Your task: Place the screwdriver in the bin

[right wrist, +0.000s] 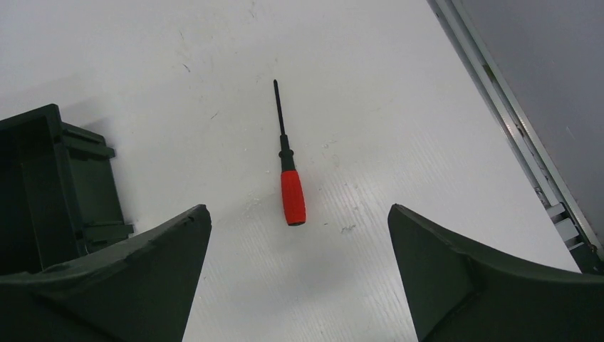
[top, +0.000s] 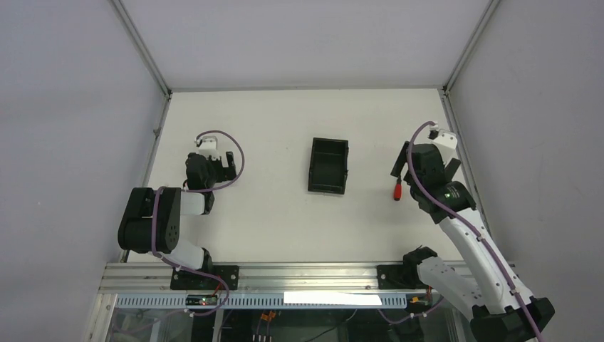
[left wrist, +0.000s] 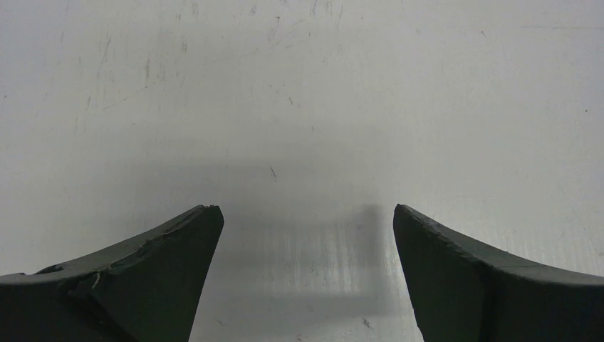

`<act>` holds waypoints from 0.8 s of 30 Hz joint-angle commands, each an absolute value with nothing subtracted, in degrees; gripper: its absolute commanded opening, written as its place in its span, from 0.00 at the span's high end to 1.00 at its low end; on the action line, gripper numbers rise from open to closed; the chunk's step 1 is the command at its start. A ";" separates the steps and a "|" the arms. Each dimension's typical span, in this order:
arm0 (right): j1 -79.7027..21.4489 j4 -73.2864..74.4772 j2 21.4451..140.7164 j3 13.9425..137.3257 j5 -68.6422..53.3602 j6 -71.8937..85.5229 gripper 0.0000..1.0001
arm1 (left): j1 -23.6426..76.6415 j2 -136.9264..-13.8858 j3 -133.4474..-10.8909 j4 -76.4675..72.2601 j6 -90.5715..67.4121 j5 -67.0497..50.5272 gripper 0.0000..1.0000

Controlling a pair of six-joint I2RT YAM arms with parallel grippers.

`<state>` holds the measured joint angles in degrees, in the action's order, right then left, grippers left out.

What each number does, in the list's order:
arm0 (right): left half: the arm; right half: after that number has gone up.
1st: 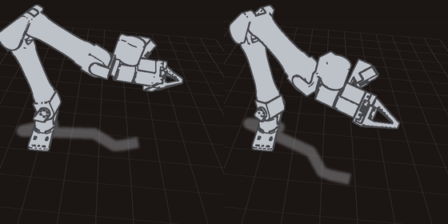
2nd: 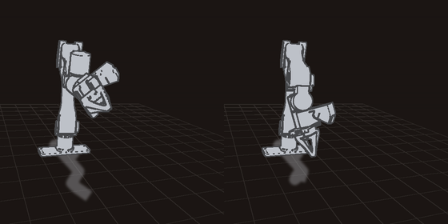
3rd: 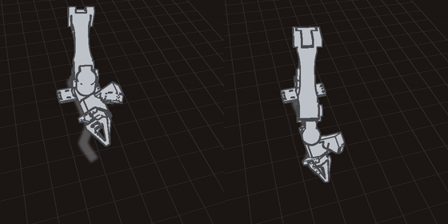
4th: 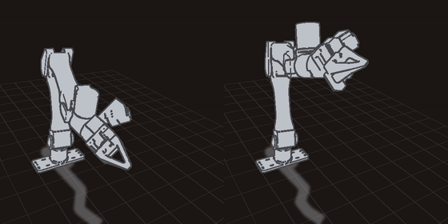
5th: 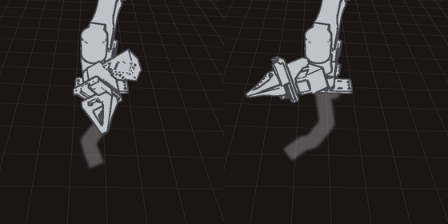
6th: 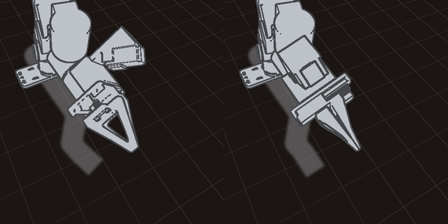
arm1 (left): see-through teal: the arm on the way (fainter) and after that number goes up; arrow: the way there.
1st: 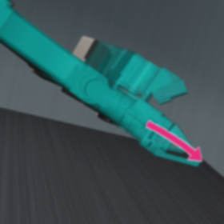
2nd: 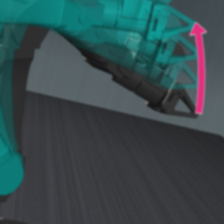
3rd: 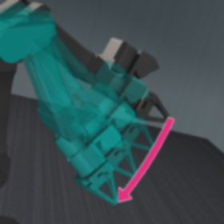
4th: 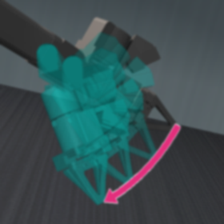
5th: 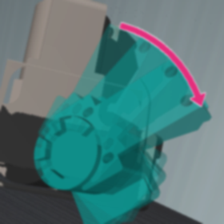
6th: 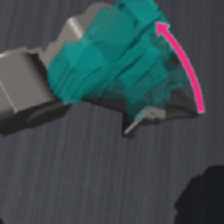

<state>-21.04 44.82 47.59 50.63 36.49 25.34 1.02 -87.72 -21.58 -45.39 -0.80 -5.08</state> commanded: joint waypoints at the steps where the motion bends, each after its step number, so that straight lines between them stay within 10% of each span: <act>1: -20.98 43.08 48.40 51.15 33.84 22.29 0.01 | 0.79 -86.35 -21.45 -47.16 -0.97 -5.55 0.01; 15: -7.11 29.86 80.14 53.12 12.03 15.05 0.02 | 0.79 -86.38 -21.45 -47.11 -0.97 -5.70 0.01; 24: -5.47 29.02 91.33 53.61 10.28 15.10 0.39 | 0.79 -86.38 -21.45 -47.15 -0.97 -5.68 0.01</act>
<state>-6.22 31.09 89.52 51.48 11.03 15.40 1.02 -87.72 -21.58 -45.39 -0.80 -5.06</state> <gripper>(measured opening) 0.695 0.992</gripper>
